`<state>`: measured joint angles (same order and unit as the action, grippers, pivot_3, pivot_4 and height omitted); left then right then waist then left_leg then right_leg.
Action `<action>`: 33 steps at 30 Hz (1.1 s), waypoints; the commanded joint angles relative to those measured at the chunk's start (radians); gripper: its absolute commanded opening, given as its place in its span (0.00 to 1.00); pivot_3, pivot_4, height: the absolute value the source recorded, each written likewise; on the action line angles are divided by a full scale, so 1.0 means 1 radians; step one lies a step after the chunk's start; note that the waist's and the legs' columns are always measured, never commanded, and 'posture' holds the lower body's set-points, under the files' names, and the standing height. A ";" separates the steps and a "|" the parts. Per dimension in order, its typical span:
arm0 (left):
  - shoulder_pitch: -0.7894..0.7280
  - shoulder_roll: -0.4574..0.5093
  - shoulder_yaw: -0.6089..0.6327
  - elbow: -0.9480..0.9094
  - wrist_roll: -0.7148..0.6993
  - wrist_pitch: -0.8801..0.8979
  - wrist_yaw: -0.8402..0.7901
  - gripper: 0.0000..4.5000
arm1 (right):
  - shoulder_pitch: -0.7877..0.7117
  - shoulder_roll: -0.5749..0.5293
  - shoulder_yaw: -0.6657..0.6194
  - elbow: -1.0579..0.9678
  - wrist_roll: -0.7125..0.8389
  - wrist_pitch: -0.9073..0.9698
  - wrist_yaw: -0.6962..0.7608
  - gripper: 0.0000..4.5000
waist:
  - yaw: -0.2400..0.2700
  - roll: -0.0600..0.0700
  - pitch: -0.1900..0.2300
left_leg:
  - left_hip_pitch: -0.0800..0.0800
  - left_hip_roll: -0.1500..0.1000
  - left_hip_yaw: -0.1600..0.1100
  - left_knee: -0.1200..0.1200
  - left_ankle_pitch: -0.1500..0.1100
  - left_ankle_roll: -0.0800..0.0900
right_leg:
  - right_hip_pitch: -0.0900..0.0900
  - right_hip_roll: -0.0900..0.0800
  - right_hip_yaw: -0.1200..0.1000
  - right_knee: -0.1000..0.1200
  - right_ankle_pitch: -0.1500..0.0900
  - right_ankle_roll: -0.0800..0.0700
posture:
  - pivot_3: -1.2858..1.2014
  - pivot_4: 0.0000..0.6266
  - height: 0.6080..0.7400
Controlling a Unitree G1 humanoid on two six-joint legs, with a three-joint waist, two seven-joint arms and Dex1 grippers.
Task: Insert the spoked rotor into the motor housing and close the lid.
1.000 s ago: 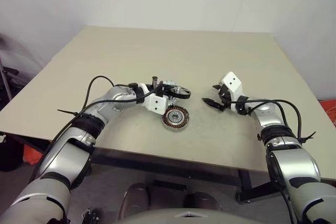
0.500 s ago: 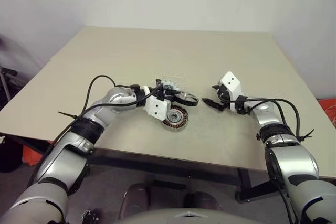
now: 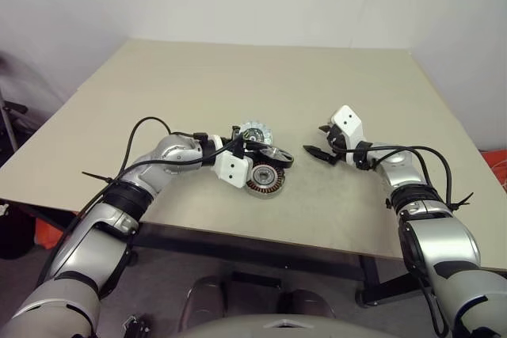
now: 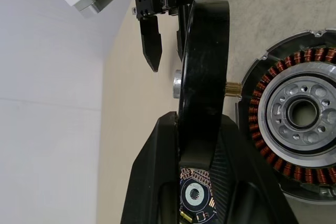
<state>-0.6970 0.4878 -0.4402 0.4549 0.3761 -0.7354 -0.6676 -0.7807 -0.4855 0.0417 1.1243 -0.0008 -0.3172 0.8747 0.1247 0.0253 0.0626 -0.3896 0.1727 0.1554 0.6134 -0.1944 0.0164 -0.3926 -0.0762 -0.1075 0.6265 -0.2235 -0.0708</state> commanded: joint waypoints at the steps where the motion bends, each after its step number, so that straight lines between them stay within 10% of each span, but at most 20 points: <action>1: -0.002 0.010 0.017 -0.018 -0.014 -0.014 0.006 0.09 | -0.038 -0.010 -0.023 0.001 0.004 -0.015 -0.008 0.89 | 0.000 0.000 0.000 | 0.000 0.000 0.000 0.000 0.000 0.000 | 0.000 0.000 0.000 0.000 0.000 0.000 | 0.52 0.00 1.00; 8: -0.001 0.016 0.015 -0.012 -0.018 -0.012 -0.012 0.09 | -0.046 -0.008 -0.023 0.017 0.002 -0.021 -0.013 0.89 | 0.000 0.000 0.000 | 0.000 0.000 0.000 0.000 0.000 0.000 | 0.000 0.000 0.000 0.000 0.000 0.000 | 0.52 0.00 1.00; 15: 0.002 0.020 0.017 -0.003 0.002 -0.002 -0.005 0.60 | -0.055 -0.005 -0.022 0.025 -0.001 -0.026 -0.017 0.90 | 0.000 0.000 0.000 | 0.000 0.000 0.000 0.000 0.000 0.000 | 0.000 0.000 0.000 0.000 0.000 0.000 | 0.52 0.00 1.00; 33: -0.008 0.086 0.095 -0.053 -0.078 0.125 -0.055 0.60 | -0.068 0.007 -0.020 0.031 -0.003 -0.018 -0.023 0.90 | 0.000 0.000 0.000 | 0.000 0.000 0.000 0.000 0.000 0.000 | 0.000 0.000 0.000 0.000 0.000 0.000 | 0.52 0.00 1.00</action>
<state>-0.6900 0.5590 -0.3940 0.4510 0.3431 -0.6362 -0.7168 -0.8143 -0.4771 0.0407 1.1605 -0.0067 -0.3201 0.8567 0.1243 0.0254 0.0626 -0.3897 0.1728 0.1559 0.6133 -0.1944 0.0163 -0.3930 -0.0762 -0.1073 0.6266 -0.2235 -0.0709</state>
